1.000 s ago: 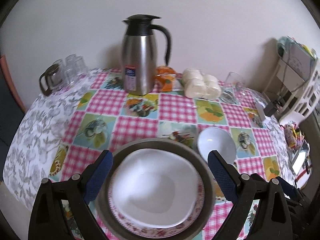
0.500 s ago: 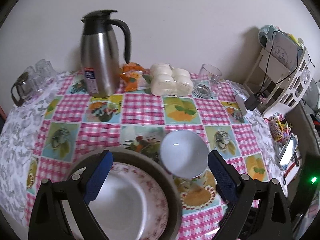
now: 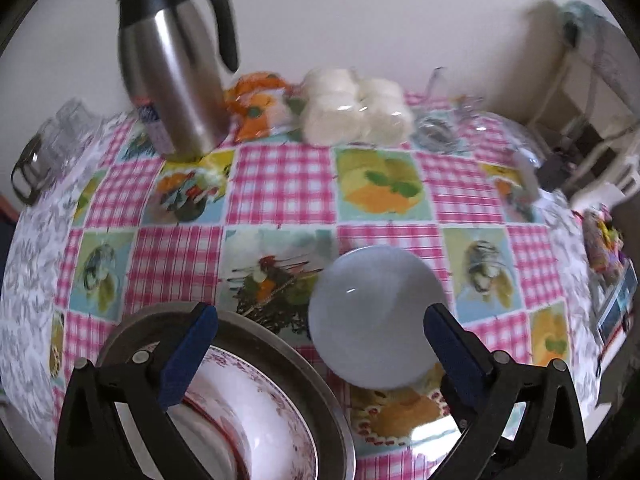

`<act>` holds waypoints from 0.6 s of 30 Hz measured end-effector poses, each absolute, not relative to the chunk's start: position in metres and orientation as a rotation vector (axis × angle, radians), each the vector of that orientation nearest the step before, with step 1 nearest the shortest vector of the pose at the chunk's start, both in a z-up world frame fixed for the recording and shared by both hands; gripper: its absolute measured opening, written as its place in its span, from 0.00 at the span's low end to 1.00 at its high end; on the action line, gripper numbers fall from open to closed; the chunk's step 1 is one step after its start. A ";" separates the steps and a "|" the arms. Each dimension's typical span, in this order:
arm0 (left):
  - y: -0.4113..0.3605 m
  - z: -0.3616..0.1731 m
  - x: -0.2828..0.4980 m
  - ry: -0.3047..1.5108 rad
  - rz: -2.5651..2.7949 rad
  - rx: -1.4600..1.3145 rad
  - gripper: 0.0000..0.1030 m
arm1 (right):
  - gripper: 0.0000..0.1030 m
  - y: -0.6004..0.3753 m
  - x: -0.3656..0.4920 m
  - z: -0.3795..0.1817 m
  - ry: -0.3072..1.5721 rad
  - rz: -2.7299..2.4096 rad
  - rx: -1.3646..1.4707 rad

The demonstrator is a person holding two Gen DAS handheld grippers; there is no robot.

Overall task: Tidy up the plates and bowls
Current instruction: 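Move the right tool to the rim of the plain white bowl, then close the right tool on the plain white bowl's rim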

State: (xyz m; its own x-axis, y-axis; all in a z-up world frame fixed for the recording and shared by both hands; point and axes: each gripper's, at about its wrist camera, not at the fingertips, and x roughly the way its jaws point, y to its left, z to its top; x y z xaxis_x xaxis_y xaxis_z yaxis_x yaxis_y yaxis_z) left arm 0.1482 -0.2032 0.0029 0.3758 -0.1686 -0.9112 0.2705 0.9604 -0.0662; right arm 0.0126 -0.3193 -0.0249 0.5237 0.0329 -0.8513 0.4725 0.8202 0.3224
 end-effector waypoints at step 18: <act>-0.229 -0.064 0.179 1.282 -0.192 0.255 0.65 | 0.61 -0.312 0.043 -0.069 1.057 -0.226 0.640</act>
